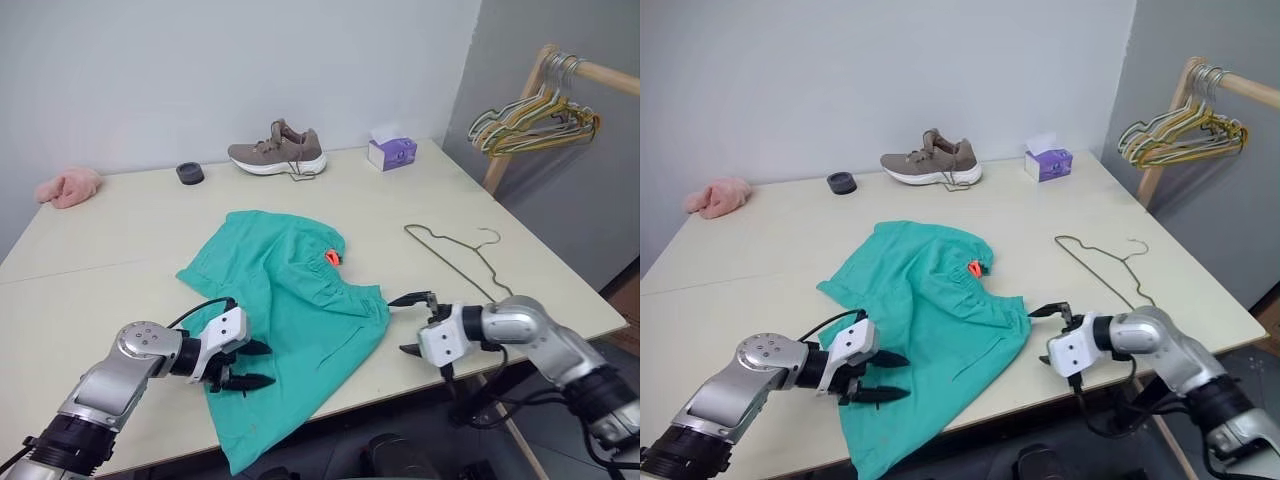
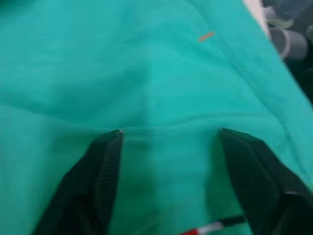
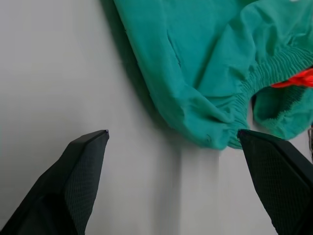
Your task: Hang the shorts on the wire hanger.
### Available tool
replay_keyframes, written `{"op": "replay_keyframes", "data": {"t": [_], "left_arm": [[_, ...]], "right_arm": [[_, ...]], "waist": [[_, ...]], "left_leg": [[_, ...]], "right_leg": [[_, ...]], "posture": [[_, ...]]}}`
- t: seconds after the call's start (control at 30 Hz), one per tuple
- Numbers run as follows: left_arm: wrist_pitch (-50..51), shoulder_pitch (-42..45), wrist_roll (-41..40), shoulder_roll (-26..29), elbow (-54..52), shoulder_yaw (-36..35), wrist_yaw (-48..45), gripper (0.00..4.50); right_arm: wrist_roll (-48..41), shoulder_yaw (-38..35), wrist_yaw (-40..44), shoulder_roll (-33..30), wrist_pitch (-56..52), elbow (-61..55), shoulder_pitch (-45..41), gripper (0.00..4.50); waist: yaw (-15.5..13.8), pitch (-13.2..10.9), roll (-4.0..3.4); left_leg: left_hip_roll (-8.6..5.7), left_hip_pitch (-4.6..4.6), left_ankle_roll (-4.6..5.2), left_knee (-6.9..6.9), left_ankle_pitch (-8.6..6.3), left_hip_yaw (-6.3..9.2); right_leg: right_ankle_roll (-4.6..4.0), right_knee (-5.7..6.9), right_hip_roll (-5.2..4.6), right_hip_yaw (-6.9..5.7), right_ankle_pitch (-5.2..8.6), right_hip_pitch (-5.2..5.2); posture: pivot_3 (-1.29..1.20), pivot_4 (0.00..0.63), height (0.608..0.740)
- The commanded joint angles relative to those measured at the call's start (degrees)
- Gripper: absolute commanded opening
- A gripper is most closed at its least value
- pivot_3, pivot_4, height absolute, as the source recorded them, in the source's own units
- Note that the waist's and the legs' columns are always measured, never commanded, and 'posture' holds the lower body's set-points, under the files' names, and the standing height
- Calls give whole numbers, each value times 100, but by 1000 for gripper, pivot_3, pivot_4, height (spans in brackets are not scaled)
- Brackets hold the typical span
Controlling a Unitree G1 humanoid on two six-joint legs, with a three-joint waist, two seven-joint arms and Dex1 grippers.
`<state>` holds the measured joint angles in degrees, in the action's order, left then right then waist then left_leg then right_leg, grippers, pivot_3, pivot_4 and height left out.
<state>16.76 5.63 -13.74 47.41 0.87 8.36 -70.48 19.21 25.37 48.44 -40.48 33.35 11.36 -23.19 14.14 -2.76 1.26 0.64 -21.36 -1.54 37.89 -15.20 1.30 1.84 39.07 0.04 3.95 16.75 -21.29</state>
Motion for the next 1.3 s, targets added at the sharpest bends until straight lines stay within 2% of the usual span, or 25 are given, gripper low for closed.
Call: {"op": "replay_keyframes", "data": {"t": [0.03,0.07,0.17,0.23,0.33,0.5,0.63,0.73,0.87,1.1,1.2,1.3], "left_arm": [[107,207,-199,-101,63,-352,191,1714],[197,256,-311,-128,43,-444,206,1363],[383,385,-539,-112,-25,-745,279,425],[725,480,-833,-4,-119,-989,213,388],[1367,575,-1333,164,-490,-1259,86,949],[1988,341,-1876,408,-1827,-987,-160,2423],[2017,320,-1757,41,-2311,-556,252,3633],[1642,330,-1207,-231,-2185,-107,570,4462],[1011,304,-447,-461,-1708,323,962,4462],[656,68,82,-676,-1292,615,1263,4462],[552,-109,33,-547,-1280,590,1042,3974],[484,-204,-2,-433,-1259,521,903,3082]], "right_arm": [[524,203,-300,329,35,355,-274,4500],[593,223,-383,445,7,447,-341,4500],[473,180,-385,744,-225,553,-466,3584],[266,92,-302,955,-530,483,-519,2805],[77,-26,-220,1171,-944,333,-581,1738],[48,-144,-192,1395,-1780,19,-775,34],[74,-149,-99,1561,-2517,-321,-976,0],[107,-75,54,1609,-2869,-628,-1058,0],[96,-44,202,1608,-3150,-960,-1052,0],[-42,-165,373,1560,-3490,-1245,-1132,0],[-120,-234,396,1515,-3612,-1308,-1170,0],[-185,-267,400,1465,-3706,-1322,-1210,0]], "waist": [[1,9,8],[2,12,13],[-1,17,20],[0,16,20],[-2,16,19],[-18,15,17],[-65,16,15],[-126,16,14],[-136,16,14],[-136,16,14],[-130,16,14],[-136,16,13]], "left_leg": [[2,0,0,0,0,3],[2,0,0,0,0,6],[1,-1,0,0,0,10],[0,-2,0,0,0,11],[0,-3,0,0,0,15],[-5,-6,-1,1,0,19],[-6,-4,-1,1,0,20],[-7,-3,-1,1,0,19],[-7,-4,-1,1,0,19],[-7,-6,-1,1,0,18],[-6,-5,-1,0,0,19],[-6,-6,-1,0,0,19]], "right_leg": [[-3,0,0,-3,-2,0],[-16,1,0,-6,-9,0],[-26,2,0,-10,-15,1],[-27,2,-1,-10,-16,1],[-29,5,-1,-13,-16,0],[-29,4,-8,-18,-17,1],[-29,5,-8,-18,-17,2],[-29,6,-6,-18,-17,3],[-29,5,-3,-17,-17,1],[-28,3,-4,-17,-16,-1],[-28,4,-4,-17,-16,-2],[-28,4,-4,-19,-16,-2]], "posture": [[-219,0,740],[-219,0,740],[-212,0,740],[-207,0,740],[-198,0,740],[-191,0,740],[-199,0,740],[-209,0,740],[-210,0,740],[-220,0,740],[-218,0,740],[-215,0,740]]}}
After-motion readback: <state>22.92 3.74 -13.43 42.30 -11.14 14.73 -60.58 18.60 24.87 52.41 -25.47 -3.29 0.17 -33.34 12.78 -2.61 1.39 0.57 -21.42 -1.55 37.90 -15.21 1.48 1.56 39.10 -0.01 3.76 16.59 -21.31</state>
